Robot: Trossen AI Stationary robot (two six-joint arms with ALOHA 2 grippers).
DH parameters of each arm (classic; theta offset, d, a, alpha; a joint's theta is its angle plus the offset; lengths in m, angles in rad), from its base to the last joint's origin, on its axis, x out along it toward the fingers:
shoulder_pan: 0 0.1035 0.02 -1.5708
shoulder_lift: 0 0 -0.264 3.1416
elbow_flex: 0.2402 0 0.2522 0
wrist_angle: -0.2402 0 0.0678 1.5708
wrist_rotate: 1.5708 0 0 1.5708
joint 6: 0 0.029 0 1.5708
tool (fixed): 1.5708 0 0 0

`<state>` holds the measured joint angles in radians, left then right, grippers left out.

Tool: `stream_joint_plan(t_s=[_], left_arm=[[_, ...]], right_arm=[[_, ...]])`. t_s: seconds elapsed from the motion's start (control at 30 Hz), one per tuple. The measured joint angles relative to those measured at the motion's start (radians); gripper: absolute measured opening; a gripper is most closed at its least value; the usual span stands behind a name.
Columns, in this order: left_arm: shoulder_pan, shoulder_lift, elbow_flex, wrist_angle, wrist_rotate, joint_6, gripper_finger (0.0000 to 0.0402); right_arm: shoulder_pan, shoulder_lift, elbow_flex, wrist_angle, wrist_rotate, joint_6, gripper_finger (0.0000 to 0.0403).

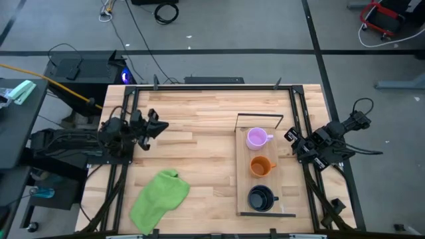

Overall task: Stack small to large cups/mugs on shelf
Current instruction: Return to Home Position

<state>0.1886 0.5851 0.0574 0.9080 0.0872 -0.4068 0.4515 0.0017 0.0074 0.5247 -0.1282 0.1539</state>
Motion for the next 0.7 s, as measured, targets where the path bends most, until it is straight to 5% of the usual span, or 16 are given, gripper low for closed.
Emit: stream_joint_plan(t_s=[0.7], left_arm=[[0.001, -0.173, 0.000, 0.018, -0.006, 0.074, 0.0026]], right_arm=[[0.000, 0.000, 0.000, 0.024, 0.000, -0.026, 0.0098]])
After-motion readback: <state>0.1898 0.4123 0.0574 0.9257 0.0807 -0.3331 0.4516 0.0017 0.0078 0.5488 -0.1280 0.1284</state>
